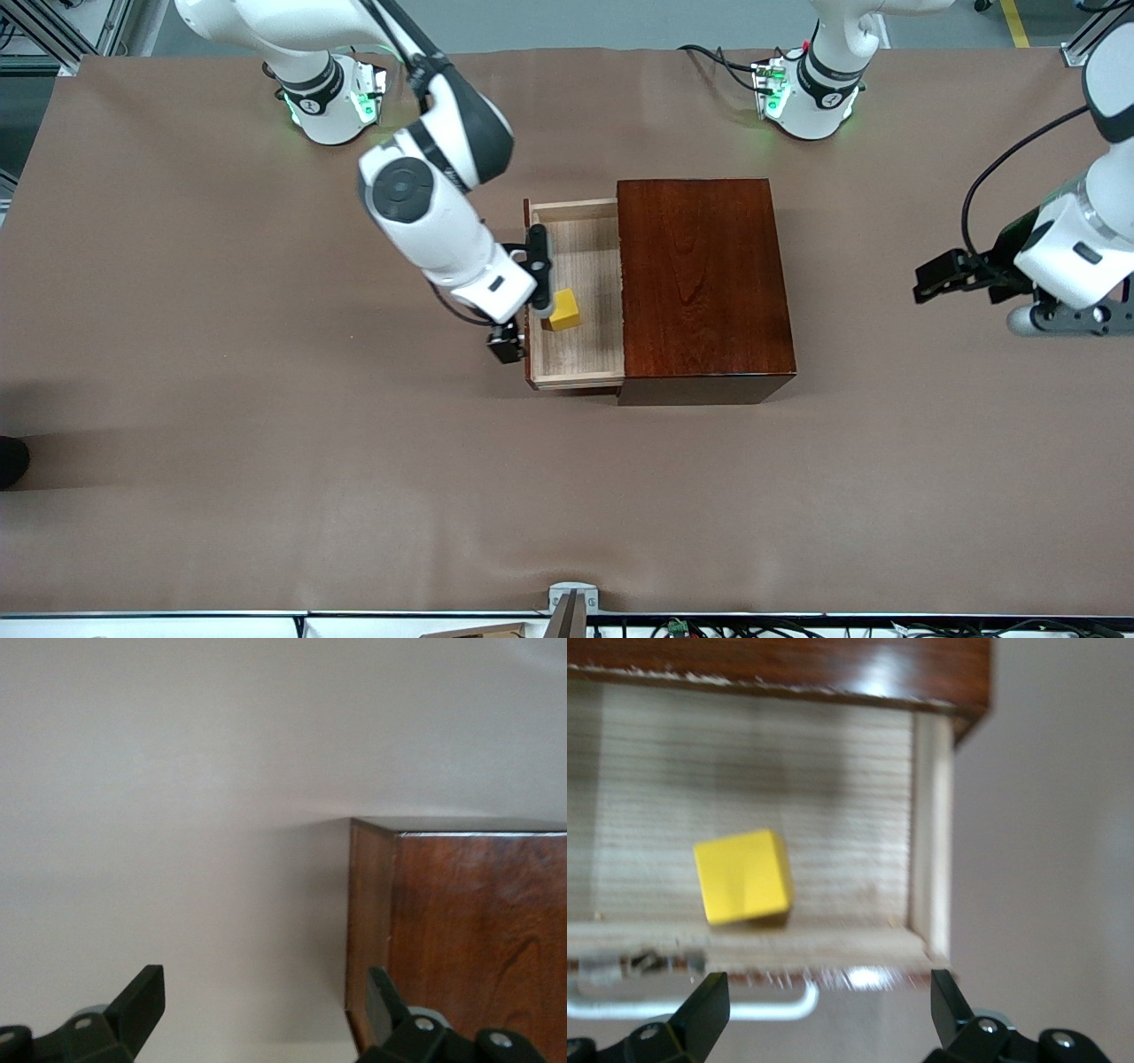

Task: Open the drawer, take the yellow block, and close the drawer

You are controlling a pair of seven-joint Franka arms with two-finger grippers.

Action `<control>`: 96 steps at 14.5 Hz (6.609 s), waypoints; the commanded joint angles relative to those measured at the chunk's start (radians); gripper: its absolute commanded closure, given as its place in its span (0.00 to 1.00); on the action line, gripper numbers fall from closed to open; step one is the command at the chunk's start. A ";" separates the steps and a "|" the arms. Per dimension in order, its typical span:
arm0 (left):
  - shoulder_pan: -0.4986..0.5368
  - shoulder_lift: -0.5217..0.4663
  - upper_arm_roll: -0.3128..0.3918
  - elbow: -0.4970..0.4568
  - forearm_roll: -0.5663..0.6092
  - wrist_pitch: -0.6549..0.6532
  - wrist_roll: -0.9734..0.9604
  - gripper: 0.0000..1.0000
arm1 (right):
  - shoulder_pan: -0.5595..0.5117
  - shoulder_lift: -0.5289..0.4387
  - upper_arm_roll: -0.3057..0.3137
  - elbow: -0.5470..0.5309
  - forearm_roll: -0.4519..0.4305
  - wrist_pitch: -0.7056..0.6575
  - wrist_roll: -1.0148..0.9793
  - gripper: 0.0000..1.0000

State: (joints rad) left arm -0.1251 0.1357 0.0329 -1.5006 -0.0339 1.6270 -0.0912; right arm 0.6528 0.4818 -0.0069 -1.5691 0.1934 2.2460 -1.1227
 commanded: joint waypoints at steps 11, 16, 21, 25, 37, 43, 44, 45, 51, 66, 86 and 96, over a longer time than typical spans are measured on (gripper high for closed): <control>0.027 -0.116 -0.014 -0.142 0.034 0.037 0.064 0.00 | 0.106 0.038 -0.016 -0.012 -0.031 0.000 0.104 0.00; 0.030 -0.097 -0.042 -0.147 0.035 0.053 0.051 0.00 | 0.122 0.075 -0.018 -0.011 -0.052 0.018 0.109 0.00; 0.030 -0.097 -0.039 -0.142 0.035 0.053 0.056 0.00 | 0.125 0.109 -0.016 -0.008 -0.078 0.073 0.107 0.00; 0.025 -0.096 -0.042 -0.142 0.035 0.056 0.054 0.00 | 0.126 0.113 -0.016 -0.008 -0.080 0.080 0.126 1.00; 0.013 -0.094 -0.045 -0.133 0.032 0.054 0.042 0.00 | 0.087 -0.035 -0.021 0.011 -0.121 -0.032 0.202 1.00; -0.030 -0.085 -0.079 -0.116 0.029 0.054 0.042 0.00 | -0.063 -0.152 -0.021 -0.020 -0.121 -0.177 0.379 1.00; -0.036 -0.085 -0.109 -0.116 0.029 0.054 0.042 0.00 | -0.096 -0.164 -0.021 -0.031 -0.121 -0.190 0.400 1.00; -0.038 -0.085 -0.143 -0.116 0.029 0.054 0.042 0.00 | -0.128 -0.176 -0.021 -0.051 -0.121 -0.195 0.418 1.00; -0.042 -0.048 -0.437 -0.099 0.037 0.088 0.051 0.00 | -0.268 -0.271 -0.024 -0.230 -0.127 -0.195 0.717 1.00; -0.355 0.499 -0.513 0.241 0.092 0.513 0.626 0.00 | -0.648 -0.258 -0.030 -0.426 -0.152 -0.090 1.165 1.00; -0.614 0.625 -0.240 0.243 0.118 0.476 0.676 0.00 | -0.708 -0.003 -0.028 -0.548 -0.172 0.411 1.215 0.00; -0.613 0.599 -0.218 0.246 0.259 0.150 0.677 0.00 | -0.677 -0.265 -0.027 -0.537 -0.172 0.052 1.201 0.00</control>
State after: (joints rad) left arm -0.7419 0.7608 -0.2043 -1.2118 0.1722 1.9128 0.5895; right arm -0.0336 0.3374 -0.0388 -2.0783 0.0362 2.3952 0.0700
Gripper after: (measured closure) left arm 0.000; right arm 0.000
